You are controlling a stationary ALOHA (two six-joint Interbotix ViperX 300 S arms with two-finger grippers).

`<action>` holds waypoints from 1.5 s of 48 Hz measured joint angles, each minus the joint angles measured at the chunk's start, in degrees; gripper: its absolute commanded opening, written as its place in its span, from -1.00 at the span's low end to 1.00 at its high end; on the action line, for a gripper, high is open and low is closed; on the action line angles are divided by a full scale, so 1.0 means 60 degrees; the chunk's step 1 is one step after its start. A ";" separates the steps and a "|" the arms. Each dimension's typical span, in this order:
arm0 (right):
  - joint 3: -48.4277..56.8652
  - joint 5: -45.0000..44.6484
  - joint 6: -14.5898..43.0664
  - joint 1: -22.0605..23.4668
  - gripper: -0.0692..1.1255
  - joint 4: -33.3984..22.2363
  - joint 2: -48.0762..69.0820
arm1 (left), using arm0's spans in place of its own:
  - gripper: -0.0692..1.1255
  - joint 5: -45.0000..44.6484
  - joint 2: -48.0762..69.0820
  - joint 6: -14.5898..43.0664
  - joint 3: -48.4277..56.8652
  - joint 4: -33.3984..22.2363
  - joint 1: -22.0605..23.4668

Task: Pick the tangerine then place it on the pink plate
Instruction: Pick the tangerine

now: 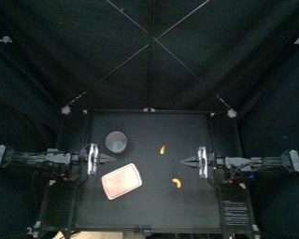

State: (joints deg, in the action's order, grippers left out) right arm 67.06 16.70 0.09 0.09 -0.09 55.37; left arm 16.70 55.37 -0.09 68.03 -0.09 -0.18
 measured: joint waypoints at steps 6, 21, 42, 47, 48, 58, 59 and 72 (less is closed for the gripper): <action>0.0161 -0.0190 0.0308 0.0000 -0.70 0.0454 -0.0132 | -0.73 -0.0952 -0.0044 0.0000 -0.0234 -0.0044 0.0000; -0.0190 -0.1802 0.1172 0.0308 -0.27 0.1831 -0.0498 | -0.73 -0.1875 -0.0044 0.0029 -0.0586 -0.0073 -0.0015; -0.0557 -0.2725 0.1274 0.0469 0.87 0.2402 -0.1289 | -0.73 -0.1919 -0.0044 0.0015 -0.0396 -0.0088 -0.0425; -0.0688 -0.3325 0.1289 0.0439 0.87 0.2461 -0.1567 | -0.73 -0.1919 -0.0044 0.0015 -0.0366 -0.0088 -0.0483; -0.0718 -0.3442 0.1289 0.0439 0.87 0.2490 -0.1611 | -0.73 -0.1919 -0.0059 0.0000 -0.0366 -0.0088 -0.0498; -0.1069 -0.5435 0.1318 0.0352 0.86 0.3091 -0.2168 | -0.73 -0.1919 -0.0059 0.0000 -0.0293 -0.0088 -0.0615; -0.1113 -0.5684 0.1318 0.0352 0.86 0.3179 -0.2256 | -0.73 -0.1919 -0.0059 0.0015 -0.0293 -0.0088 -0.0615; -0.1289 -0.7778 0.2695 0.0366 0.85 0.3384 -0.3545 | -0.73 -0.1919 -0.0059 0.0015 -0.0293 -0.0117 -0.0645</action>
State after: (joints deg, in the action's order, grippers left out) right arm 59.33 -29.97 16.26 2.29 20.21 34.10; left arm 5.19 55.02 0.00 66.27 -0.79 -4.04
